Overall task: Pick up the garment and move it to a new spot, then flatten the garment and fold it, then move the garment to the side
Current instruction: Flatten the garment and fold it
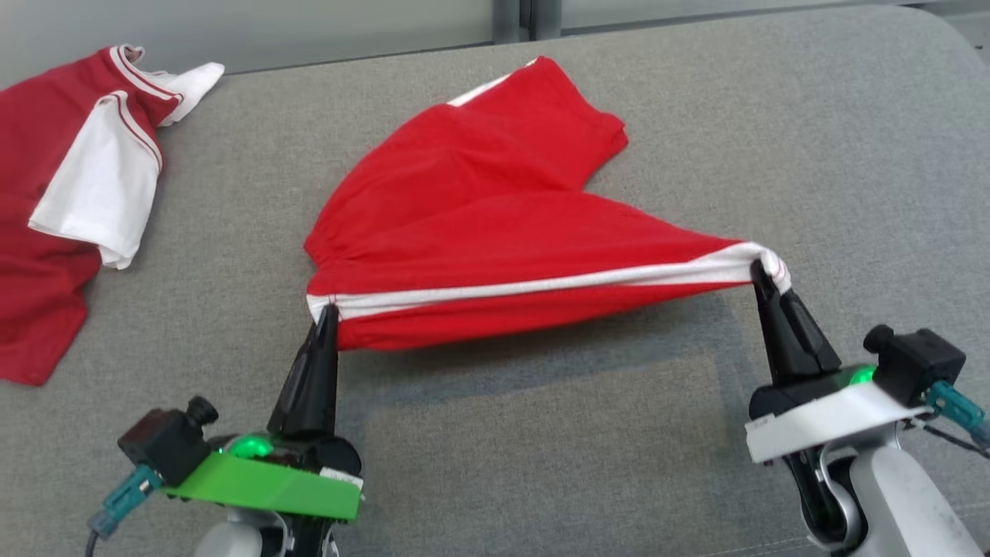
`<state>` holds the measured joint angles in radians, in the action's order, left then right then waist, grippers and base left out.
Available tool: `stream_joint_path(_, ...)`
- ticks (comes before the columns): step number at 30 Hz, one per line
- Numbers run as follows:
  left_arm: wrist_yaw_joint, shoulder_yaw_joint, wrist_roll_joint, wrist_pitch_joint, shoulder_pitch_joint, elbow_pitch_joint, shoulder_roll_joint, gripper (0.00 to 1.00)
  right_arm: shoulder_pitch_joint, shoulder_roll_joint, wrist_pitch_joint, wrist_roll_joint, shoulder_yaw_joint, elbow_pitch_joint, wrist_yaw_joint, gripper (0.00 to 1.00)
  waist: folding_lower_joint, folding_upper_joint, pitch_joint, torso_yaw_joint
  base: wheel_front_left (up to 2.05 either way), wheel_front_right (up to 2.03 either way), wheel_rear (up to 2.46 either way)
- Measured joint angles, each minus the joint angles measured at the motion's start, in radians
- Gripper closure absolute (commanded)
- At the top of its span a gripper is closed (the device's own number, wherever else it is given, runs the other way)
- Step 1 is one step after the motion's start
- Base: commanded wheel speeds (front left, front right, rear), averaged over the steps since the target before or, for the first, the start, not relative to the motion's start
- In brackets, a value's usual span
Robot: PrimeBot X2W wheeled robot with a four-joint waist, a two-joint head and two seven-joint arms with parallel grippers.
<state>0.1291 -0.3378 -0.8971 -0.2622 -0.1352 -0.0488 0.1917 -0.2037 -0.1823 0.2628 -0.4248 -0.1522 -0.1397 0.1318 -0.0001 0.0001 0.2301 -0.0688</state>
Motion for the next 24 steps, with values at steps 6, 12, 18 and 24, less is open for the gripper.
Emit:
stream_joint_path(6,0.002,0.052,0.033,0.001,0.165,0.066,-0.052,1.0,0.158,0.015,0.0,0.008,0.024,0.086,0.001,1.0,0.0,0.0,-0.079,-0.001,0.0,0.0,0.0)
stream_joint_path(12,0.002,0.074,0.066,0.001,0.263,0.136,-0.079,1.0,0.252,0.021,0.0,0.016,0.032,0.152,0.001,1.0,0.0,0.0,-0.133,-0.013,0.0,0.0,0.0)
stream_joint_path(18,0.002,0.089,0.093,0.001,0.329,0.215,-0.084,1.0,0.308,0.03,-0.024,0.031,0.035,0.241,0.001,1.0,0.0,0.0,-0.154,-0.036,0.0,0.0,0.0)
stream_joint_path(24,0.002,0.088,0.095,0.001,0.378,0.239,-0.088,1.0,0.33,0.029,-0.069,0.038,0.044,0.282,0.001,1.0,0.0,-0.0001,-0.154,-0.041,0.0,0.0,0.0)
